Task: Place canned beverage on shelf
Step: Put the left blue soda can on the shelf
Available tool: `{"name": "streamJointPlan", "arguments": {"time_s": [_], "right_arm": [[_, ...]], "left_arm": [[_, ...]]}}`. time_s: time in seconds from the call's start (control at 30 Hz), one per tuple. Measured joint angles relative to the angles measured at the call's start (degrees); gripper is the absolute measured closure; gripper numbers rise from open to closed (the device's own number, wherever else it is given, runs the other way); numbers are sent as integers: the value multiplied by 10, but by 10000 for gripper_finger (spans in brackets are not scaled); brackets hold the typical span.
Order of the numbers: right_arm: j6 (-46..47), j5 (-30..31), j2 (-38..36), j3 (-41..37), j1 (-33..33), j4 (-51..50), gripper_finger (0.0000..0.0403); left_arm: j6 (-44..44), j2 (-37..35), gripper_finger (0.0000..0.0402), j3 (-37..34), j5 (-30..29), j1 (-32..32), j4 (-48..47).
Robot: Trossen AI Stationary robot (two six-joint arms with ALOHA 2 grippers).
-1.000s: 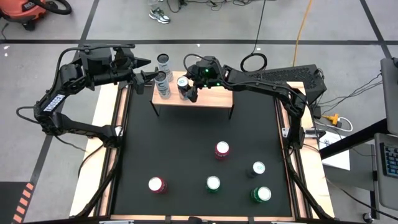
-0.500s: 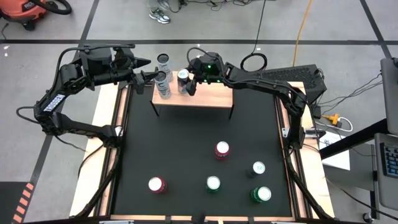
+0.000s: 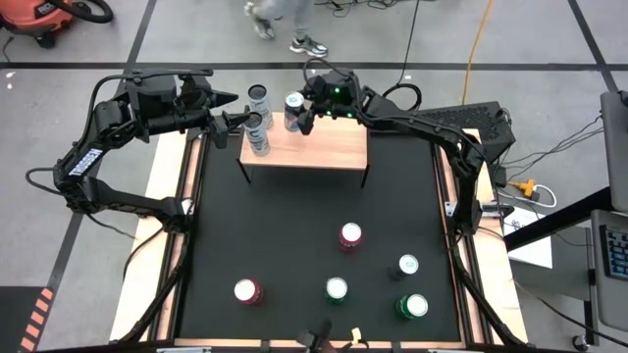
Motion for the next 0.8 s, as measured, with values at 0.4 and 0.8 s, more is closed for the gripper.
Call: {"name": "streamJointPlan", "arguments": {"time_s": [0.4, 0.8], "right_arm": [[-17, -1, 25, 0, -4, 45, 179], [-33, 0, 30, 0, -19, 68, 179]], "left_arm": [[-4, 0, 91, 0, -11, 0, 0], [-4, 0, 91, 0, -11, 0, 0]]}}
